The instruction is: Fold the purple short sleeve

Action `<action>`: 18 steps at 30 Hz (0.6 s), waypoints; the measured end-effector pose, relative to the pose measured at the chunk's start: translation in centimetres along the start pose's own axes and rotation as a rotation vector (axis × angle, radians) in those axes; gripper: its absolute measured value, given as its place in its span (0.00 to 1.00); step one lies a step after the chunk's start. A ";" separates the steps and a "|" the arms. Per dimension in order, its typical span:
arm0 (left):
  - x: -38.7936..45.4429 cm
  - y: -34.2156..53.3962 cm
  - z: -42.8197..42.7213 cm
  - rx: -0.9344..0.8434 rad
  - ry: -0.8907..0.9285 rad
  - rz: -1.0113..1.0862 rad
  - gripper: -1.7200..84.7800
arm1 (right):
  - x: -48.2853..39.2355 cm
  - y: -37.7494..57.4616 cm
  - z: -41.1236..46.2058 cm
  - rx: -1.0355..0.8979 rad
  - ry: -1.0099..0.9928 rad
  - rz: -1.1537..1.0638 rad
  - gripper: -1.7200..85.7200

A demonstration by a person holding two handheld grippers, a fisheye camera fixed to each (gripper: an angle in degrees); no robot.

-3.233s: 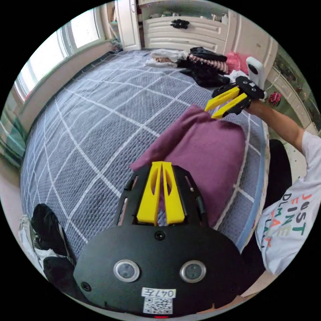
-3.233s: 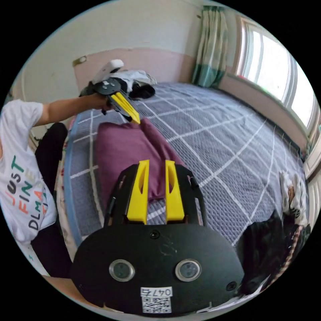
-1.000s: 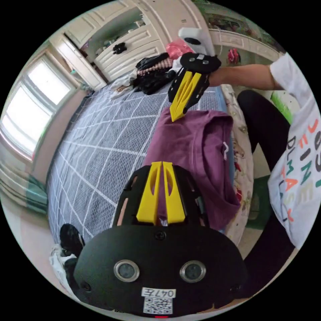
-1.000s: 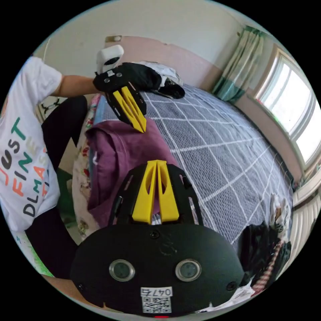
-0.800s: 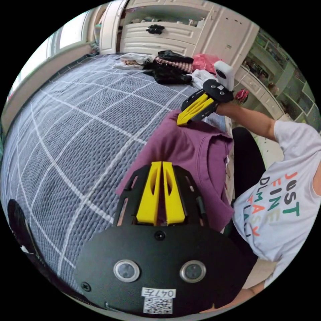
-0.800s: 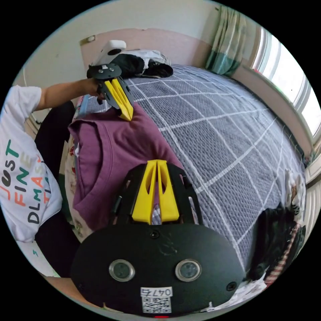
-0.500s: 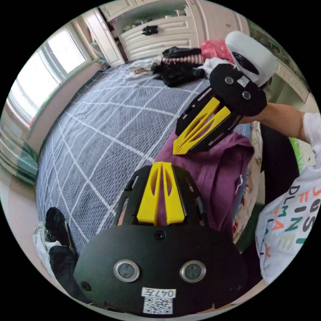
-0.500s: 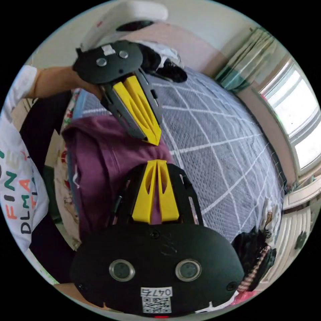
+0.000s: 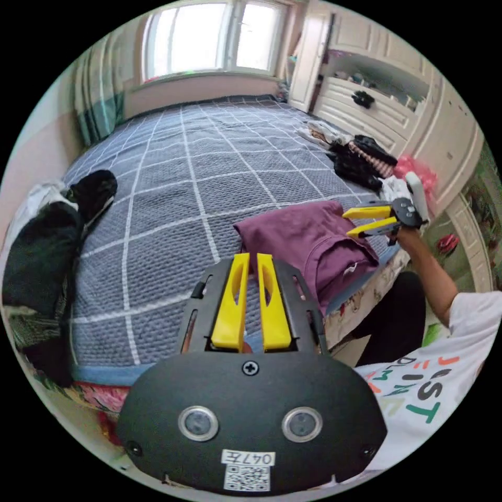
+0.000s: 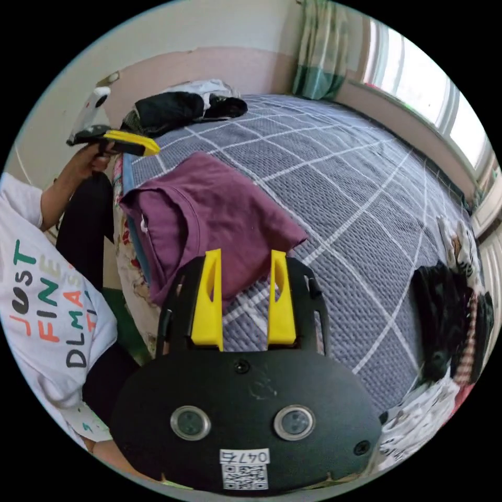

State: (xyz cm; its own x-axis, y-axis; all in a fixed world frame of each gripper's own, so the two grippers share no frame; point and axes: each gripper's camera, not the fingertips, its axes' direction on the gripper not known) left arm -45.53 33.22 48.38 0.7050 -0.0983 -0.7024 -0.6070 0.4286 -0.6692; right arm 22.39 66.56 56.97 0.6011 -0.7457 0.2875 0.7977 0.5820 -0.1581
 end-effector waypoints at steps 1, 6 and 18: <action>-0.3 0.3 0.2 -0.002 0.008 -0.022 0.09 | 0.0 0.8 -0.3 0.031 -0.006 0.051 0.13; -1.5 1.3 3.4 -0.061 0.145 -0.202 0.17 | -0.2 3.4 -2.6 0.172 0.117 0.204 0.17; 2.2 0.9 7.6 -0.081 0.108 -0.332 0.20 | 2.1 7.0 -3.0 0.242 0.136 0.311 0.19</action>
State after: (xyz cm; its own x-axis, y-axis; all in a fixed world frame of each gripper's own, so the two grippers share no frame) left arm -41.73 40.23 48.01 0.8285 -0.3163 -0.4620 -0.3816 0.2849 -0.8793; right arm 29.37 68.15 53.65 0.8257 -0.5486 0.1315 0.5519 0.8338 0.0132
